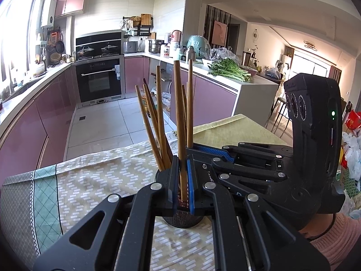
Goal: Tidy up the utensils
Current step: 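Lower both chopsticks into the mesh cup among the others, then open both tools to release the chopsticks and pull back from the cup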
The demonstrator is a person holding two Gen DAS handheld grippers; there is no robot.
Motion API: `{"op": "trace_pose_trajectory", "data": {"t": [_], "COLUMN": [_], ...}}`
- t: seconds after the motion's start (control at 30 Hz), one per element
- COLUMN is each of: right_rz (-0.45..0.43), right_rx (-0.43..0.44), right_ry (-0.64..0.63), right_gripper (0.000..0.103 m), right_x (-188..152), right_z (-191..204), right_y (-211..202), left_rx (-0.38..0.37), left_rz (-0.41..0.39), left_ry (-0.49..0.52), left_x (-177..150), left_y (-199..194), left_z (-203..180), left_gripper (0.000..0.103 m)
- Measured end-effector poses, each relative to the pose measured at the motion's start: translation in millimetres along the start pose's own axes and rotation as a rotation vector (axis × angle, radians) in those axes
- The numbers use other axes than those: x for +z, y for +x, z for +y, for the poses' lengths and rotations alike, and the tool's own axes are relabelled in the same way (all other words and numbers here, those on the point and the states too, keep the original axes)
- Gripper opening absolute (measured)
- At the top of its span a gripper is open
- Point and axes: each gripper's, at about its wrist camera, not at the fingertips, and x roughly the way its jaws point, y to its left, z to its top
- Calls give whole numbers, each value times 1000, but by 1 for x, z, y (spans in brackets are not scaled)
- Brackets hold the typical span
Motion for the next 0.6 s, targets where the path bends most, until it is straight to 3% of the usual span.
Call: {"op": "trace_pose_trajectory", "data": {"t": [0.6], "right_rz": [28], "right_rx": [-11], "right_ry": [12], "right_gripper": [7], "right_x": [0], "right_z": [-5], "right_y": [10], "left_rx": [14], "left_rz": [43], "left_ry": [-2], "left_x": [0], "left_y": [26], "left_z": [12], "left_gripper": [8]}}
